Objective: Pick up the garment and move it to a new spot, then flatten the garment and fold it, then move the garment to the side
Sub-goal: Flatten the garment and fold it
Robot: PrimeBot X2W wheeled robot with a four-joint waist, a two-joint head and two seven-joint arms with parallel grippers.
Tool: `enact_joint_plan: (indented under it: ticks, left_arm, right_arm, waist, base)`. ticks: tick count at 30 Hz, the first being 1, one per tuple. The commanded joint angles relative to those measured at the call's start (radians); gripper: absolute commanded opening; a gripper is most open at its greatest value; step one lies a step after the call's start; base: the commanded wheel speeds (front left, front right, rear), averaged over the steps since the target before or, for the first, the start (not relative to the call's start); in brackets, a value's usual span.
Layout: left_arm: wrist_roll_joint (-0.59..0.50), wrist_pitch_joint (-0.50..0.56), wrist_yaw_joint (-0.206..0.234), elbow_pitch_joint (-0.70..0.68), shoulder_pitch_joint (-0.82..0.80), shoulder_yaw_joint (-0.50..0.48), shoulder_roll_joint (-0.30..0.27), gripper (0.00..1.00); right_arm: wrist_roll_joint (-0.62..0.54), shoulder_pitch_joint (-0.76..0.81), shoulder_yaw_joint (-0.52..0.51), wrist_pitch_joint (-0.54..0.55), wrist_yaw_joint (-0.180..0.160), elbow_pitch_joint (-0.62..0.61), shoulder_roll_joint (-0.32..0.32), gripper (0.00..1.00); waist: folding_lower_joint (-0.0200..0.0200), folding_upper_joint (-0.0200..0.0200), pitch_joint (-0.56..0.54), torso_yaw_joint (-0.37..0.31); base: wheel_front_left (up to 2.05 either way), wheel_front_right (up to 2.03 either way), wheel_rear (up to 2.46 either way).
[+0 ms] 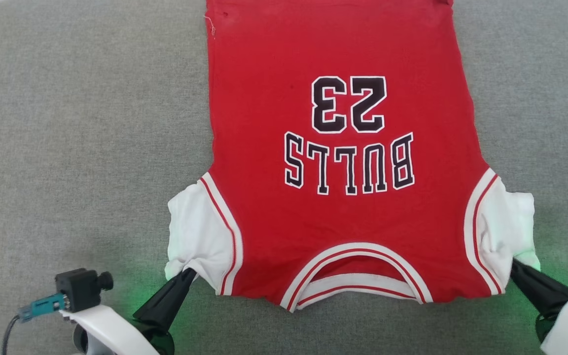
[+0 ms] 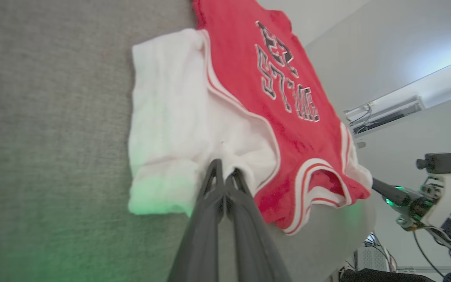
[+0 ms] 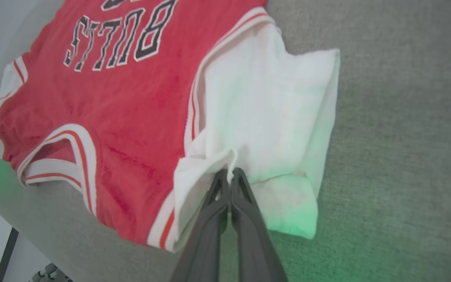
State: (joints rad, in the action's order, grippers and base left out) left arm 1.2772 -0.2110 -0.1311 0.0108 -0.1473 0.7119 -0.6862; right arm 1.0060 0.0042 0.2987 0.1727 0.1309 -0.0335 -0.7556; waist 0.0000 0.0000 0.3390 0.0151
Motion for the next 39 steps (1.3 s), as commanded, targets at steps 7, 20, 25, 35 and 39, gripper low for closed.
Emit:
enact_joint_plan:
  ticks: [7, 20, 25, 35, 39]
  left_arm:
    - [-0.039, 0.000, 0.001, 0.120, -0.068, 0.046, 0.044, 0.00]
    - [-0.016, -0.022, 0.001, 0.193, -0.108, 0.102, 0.057, 0.00]
    - [0.000, -0.036, 0.001, 0.169, -0.097, 0.106, 0.044, 0.00]
    - [-0.040, -0.051, 0.001, 0.091, -0.126, 0.108, 0.044, 0.00]
    - [-0.088, -0.053, 0.001, 0.046, -0.166, 0.111, 0.056, 0.00]
  right_arm:
    - [-0.134, -0.031, 0.013, 0.067, -0.001, 0.103, 0.076, 0.00]
    - [-0.249, -0.066, -0.011, 0.084, -0.003, 0.097, 0.112, 1.00]
    - [-0.273, -0.047, -0.115, 0.111, 0.000, -0.019, 0.070, 1.00]
    - [-0.232, -0.204, -0.316, 0.333, 0.000, -0.213, -0.049, 1.00]
    - [-0.215, -0.442, -0.272, 0.463, 0.000, -0.123, -0.060, 1.00]
  waist:
    - [0.0000, 0.0000, 0.020, 0.008]
    - [0.0000, 0.0000, 0.021, -0.005]
    - [0.0000, 0.0000, 0.013, -0.009]
    - [0.0000, 0.0000, 0.052, 0.038]
    - [0.0000, 0.0000, 0.109, 0.103]
  base:
    - [0.00, 0.00, 0.00]
    - [0.00, 0.00, 0.00]
    - [0.00, 0.00, 0.00]
    - [0.00, 0.00, 0.00]
    - [0.00, 0.00, 0.00]
